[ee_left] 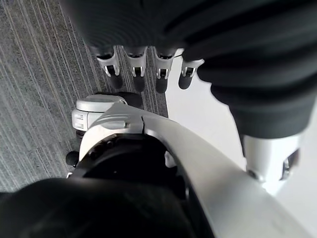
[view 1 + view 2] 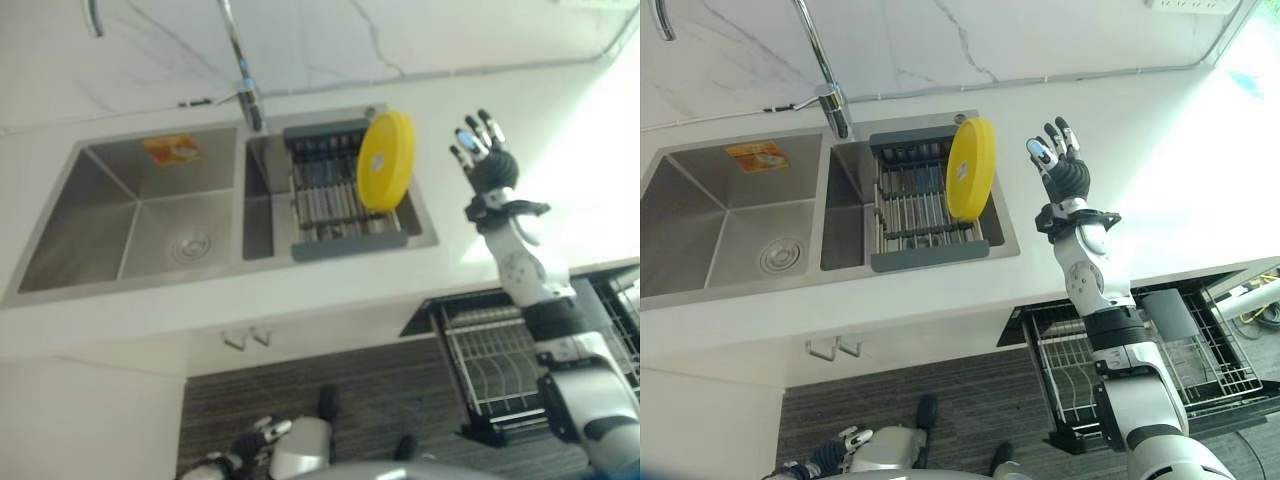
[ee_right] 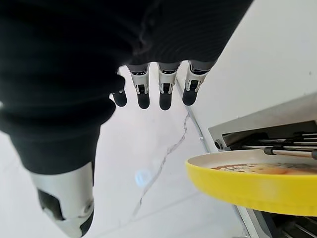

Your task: Place the dishes in the dishwasher.

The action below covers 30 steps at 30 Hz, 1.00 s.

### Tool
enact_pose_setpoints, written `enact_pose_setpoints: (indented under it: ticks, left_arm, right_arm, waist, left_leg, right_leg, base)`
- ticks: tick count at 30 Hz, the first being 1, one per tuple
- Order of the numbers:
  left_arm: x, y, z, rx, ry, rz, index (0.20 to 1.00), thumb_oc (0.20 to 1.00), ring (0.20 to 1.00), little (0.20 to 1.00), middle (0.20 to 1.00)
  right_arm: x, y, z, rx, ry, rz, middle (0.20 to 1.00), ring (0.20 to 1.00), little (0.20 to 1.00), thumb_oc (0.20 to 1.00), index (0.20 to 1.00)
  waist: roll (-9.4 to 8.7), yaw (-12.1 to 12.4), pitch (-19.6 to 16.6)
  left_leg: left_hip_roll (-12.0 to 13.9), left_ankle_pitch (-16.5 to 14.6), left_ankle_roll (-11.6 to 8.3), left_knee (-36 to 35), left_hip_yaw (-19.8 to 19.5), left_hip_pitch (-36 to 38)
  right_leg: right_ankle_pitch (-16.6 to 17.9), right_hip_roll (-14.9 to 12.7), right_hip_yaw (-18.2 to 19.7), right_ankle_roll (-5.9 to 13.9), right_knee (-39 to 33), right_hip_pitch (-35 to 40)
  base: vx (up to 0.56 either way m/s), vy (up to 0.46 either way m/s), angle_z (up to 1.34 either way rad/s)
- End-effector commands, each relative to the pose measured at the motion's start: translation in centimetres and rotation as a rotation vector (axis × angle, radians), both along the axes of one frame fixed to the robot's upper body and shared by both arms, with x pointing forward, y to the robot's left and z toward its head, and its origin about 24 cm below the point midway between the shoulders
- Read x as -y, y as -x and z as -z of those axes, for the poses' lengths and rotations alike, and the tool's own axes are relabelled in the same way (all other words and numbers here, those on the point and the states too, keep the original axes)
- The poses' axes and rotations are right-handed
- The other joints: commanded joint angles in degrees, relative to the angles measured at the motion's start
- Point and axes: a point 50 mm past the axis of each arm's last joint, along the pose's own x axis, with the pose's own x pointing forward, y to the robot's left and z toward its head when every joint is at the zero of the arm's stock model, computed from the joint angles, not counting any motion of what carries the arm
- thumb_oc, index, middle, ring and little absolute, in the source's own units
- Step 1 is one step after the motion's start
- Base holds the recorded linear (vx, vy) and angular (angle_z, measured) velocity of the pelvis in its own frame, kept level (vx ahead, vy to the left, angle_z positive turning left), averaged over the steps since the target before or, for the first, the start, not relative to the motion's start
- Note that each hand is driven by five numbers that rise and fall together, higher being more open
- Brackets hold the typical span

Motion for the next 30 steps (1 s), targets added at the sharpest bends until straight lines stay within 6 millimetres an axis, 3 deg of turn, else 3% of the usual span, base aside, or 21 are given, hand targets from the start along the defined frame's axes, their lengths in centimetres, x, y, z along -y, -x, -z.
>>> enact_pose_setpoints:
  ticks: [1, 30]
  left_arm:
    - [0.5, 1.4, 0.4, -0.062, 0.022, 0.092, 1.0, 1.0, 1.0, 1.0, 1.0]
    - [0.4, 0.7, 0.4, -0.08, 0.007, 0.071, 1.0, 1.0, 1.0, 1.0, 1.0]
  right_arm:
    - [-0.1, -0.2, -4.0, 0.144, 0.035, -0.029, 1.0, 1.0, 1.0, 1.0, 1.0]
    - [-1.9, -0.9, -3.4, 0.103, 0.06, -0.034, 1.0, 1.0, 1.0, 1.0, 1.0]
  waist:
    - [1.79, 2.21, -2.33]
    - [2.41, 3.96, 1.5]
  left_leg:
    - [3.98, -4.02, -2.22, 0.25, 3.1, 0.63]
    - [3.22, -3.16, -1.36, 1.76, 1.85, -2.21]
  right_leg:
    - [-4.26, -4.06, -4.22, 1.16, 6.97, -1.34]
    - [-5.94, -4.57, -4.22, 0.71, 10.79, -2.75]
  base:
    - [0.06, -0.013, 0.01]
    - [0.02, -0.004, 0.03]
